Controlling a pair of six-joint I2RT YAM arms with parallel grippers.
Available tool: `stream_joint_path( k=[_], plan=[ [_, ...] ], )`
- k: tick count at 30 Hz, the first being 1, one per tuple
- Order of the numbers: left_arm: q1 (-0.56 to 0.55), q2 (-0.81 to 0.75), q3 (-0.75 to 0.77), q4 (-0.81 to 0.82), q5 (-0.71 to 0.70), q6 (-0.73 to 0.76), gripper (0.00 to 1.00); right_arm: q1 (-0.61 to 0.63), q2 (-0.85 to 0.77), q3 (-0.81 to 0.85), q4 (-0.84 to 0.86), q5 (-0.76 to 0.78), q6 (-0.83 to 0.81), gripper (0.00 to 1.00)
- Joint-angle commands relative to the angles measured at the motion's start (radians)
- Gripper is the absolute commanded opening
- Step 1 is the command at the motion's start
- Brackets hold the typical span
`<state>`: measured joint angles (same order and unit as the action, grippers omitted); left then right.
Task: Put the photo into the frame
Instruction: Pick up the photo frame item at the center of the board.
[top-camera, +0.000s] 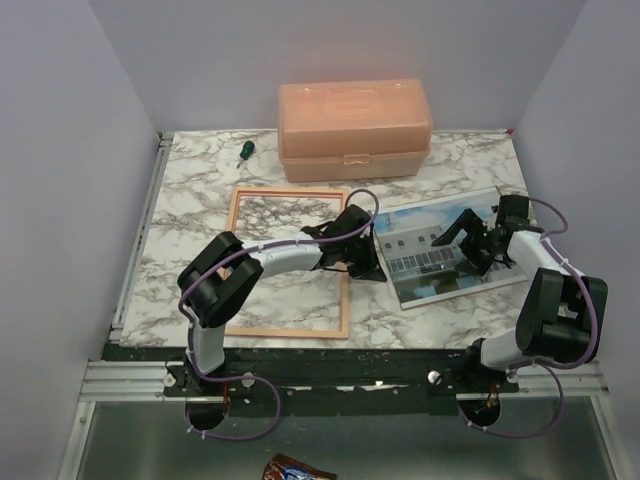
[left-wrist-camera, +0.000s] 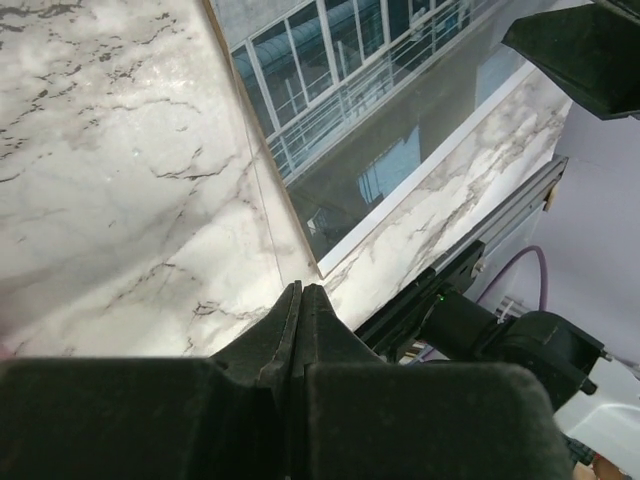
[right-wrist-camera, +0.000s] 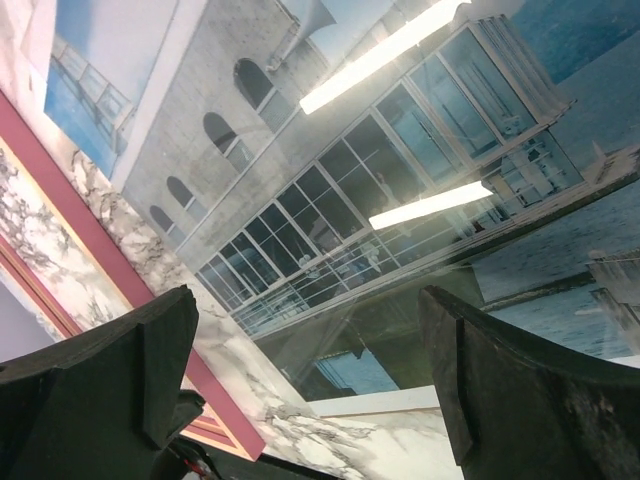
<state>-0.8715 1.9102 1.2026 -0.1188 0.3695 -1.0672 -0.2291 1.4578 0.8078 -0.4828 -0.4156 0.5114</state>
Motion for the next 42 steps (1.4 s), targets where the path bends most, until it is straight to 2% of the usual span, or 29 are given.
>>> stream_joint_path(
  k=[1, 2, 4, 6, 9, 11, 14, 27, 30, 35, 37, 42],
  plan=[
    [0.020, -0.061, -0.022, -0.017, -0.028, 0.039, 0.00, 0.003, -0.034, 0.034, -0.031, -0.027, -0.014, 1.00],
    [0.020, -0.053, -0.018, -0.013, -0.021, 0.039, 0.01, 0.004, -0.036, 0.031, -0.025, -0.020, -0.011, 1.00],
    [0.019, -0.031, -0.006, 0.000, -0.003, 0.036, 0.22, 0.003, -0.031, 0.028, -0.016, 0.004, -0.007, 1.00],
    [0.019, -0.008, -0.002, 0.040, 0.032, 0.021, 0.38, 0.003, -0.019, 0.019, -0.007, 0.026, -0.008, 1.00],
    [0.019, 0.025, 0.004, 0.081, 0.060, 0.004, 0.55, 0.004, 0.008, 0.001, 0.005, 0.046, -0.013, 1.00],
    [0.018, 0.047, 0.006, 0.103, 0.074, -0.001, 0.59, 0.005, 0.025, -0.017, 0.022, 0.049, -0.011, 1.00],
    [0.019, 0.075, 0.005, 0.148, 0.096, -0.015, 0.60, 0.012, 0.053, -0.048, 0.049, 0.047, -0.001, 1.00],
    [0.021, 0.194, -0.045, 0.395, 0.167, -0.116, 0.47, 0.039, 0.146, -0.142, 0.152, 0.003, 0.036, 1.00],
    [0.022, 0.199, -0.053, 0.429, 0.168, -0.129, 0.37, 0.039, 0.148, -0.149, 0.155, -0.002, 0.035, 1.00],
    [0.025, 0.161, -0.075, 0.412, 0.142, -0.114, 0.09, 0.040, 0.141, -0.144, 0.150, -0.017, 0.030, 1.00],
    [0.026, 0.135, -0.079, 0.375, 0.123, -0.093, 0.02, 0.040, 0.128, -0.138, 0.144, -0.041, 0.029, 1.00],
    [0.030, 0.053, -0.076, 0.261, 0.062, -0.019, 0.00, 0.040, 0.058, -0.115, 0.118, -0.094, 0.030, 1.00]
  ],
)
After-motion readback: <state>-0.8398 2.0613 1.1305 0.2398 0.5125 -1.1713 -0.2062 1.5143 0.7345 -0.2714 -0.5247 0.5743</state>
